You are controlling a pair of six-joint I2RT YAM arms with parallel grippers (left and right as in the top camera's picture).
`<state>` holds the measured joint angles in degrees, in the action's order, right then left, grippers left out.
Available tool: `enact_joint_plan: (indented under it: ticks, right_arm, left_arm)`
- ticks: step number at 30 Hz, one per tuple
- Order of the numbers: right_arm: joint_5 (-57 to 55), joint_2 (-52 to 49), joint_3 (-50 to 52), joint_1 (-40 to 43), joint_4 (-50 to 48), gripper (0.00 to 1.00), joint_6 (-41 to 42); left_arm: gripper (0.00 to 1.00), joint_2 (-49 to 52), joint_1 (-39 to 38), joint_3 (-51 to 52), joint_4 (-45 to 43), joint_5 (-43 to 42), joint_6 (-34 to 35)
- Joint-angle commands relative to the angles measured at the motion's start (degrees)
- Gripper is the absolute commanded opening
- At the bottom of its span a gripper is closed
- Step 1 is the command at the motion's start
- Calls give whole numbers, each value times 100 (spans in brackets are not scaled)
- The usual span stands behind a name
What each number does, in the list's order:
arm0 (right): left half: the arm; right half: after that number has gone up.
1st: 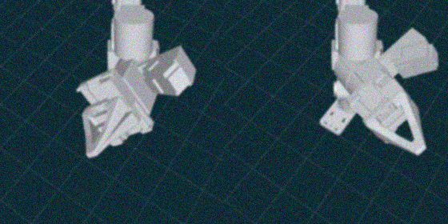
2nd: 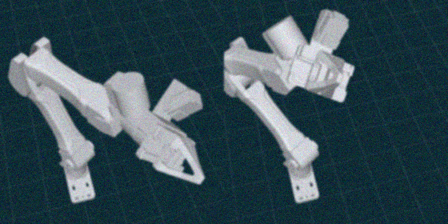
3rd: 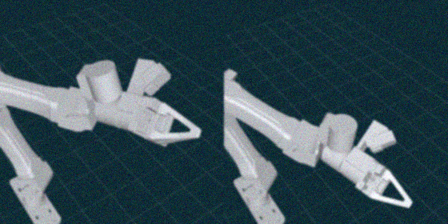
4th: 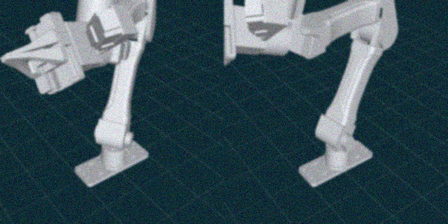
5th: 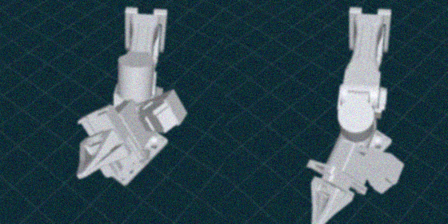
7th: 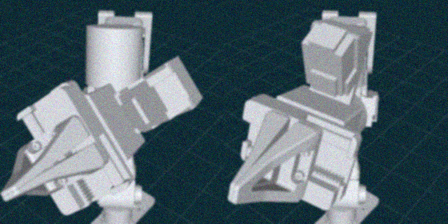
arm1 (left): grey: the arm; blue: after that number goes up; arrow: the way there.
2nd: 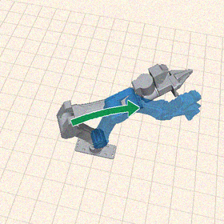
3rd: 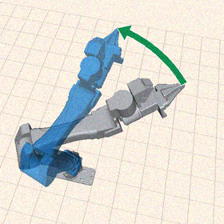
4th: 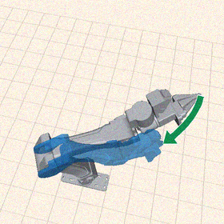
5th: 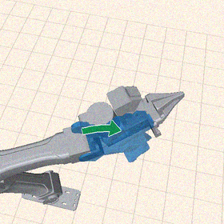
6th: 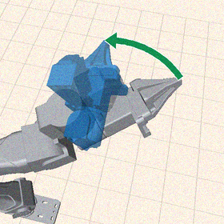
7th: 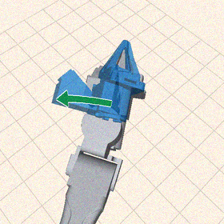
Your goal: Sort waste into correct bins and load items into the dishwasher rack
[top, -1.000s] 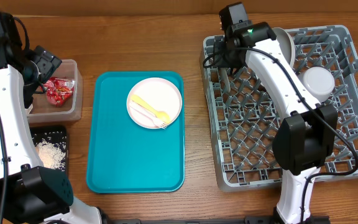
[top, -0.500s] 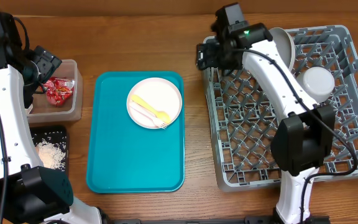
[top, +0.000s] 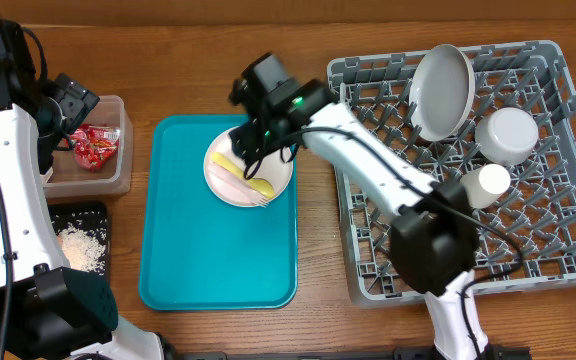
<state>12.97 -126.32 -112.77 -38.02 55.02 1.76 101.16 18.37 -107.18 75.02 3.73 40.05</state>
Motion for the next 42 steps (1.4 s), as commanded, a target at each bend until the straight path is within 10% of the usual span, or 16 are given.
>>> enact_joint_plan:
  ticks: [1, 26, 35, 42]
  right_arm:
    - [-94, -376, -90, -179, -24, 69, -98]
    - [-157, -647, 610, -608, -109, 56, -96]
    - [-157, -647, 610, -595, -227, 16, -92]
    - [-87, -645, 337, -468, -17, 4, -2]
  left_arm:
    - [100, 0, 0, 11, -9, 76, -22]
    - [100, 0, 0, 11, -9, 76, -22]
    - [100, 0, 0, 9, -9, 76, -22]
    - [100, 2, 0, 11, -9, 74, -22]
